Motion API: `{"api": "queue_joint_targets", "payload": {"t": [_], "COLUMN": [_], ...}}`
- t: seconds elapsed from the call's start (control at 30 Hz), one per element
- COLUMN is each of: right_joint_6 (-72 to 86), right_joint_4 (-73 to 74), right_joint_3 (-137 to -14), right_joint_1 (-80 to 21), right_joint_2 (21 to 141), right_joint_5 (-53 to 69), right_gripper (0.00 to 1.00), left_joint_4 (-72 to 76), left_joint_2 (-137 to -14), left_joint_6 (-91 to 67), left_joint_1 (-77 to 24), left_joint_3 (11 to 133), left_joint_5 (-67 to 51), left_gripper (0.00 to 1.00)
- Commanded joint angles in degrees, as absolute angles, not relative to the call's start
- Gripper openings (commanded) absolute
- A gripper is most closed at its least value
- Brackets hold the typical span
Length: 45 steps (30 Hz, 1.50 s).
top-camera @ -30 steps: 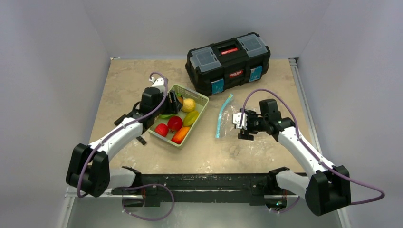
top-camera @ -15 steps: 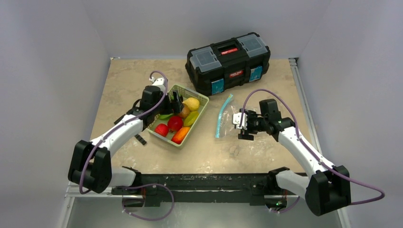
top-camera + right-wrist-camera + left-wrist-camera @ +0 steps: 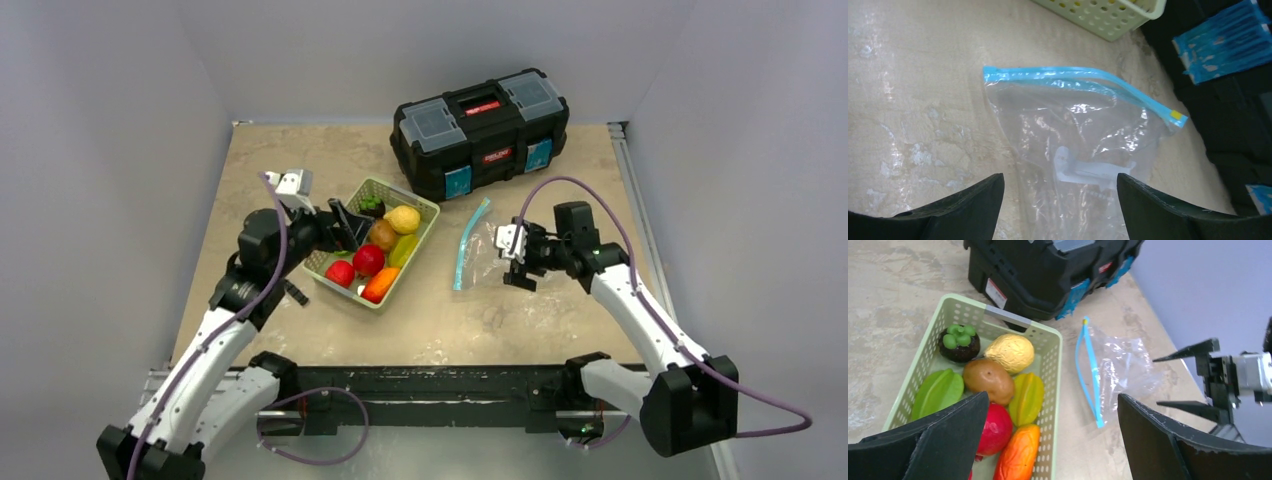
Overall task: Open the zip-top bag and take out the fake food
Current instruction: Reset both arms
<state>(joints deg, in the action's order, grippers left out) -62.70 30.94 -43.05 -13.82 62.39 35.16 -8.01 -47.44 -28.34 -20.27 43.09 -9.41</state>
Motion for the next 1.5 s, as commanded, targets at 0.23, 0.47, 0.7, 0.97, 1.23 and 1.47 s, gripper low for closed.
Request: {"api": "queue_joint_targets", "payload": {"t": [0.23, 0.47, 0.7, 0.97, 1.23, 1.47], "right_joint_6": [-36.6, -16.0, -8.6, -11.3, -8.1, -6.3], "right_joint_4": [29.2, 27.1, 26.9, 27.6, 27.9, 27.2], "right_joint_3": [-55.4, -63.6, -69.3, -71.9, -73.2, -72.6], "right_joint_1": [-10.8, -8.9, -7.3, -7.0, -6.8, -6.7], "right_joint_2": [52.9, 51.5, 49.9, 47.6, 46.7, 46.2], "right_joint_5": [33.8, 22.8, 18.7, 18.1, 20.0, 19.9], "right_gripper": [0.99, 0.99, 0.99, 0.99, 0.99, 0.99], "left_joint_4": [-26.7, -36.7, -42.7, -46.1, -47.4, -48.2], "left_joint_2": [-32.3, -27.6, -26.0, -25.5, -24.9, -23.3], "left_joint_6": [-26.7, -22.2, -19.8, -19.0, -19.2, -19.8], "left_joint_1": [-19.9, -19.8, -19.9, -19.9, -19.8, -19.9], "left_joint_3": [46.7, 52.7, 58.2, 62.0, 62.8, 63.5], "left_joint_5": [-14.0, -7.8, -5.4, -5.3, -6.4, -7.3], "left_gripper": [1.0, 1.0, 1.0, 1.0, 1.0, 1.0]}}
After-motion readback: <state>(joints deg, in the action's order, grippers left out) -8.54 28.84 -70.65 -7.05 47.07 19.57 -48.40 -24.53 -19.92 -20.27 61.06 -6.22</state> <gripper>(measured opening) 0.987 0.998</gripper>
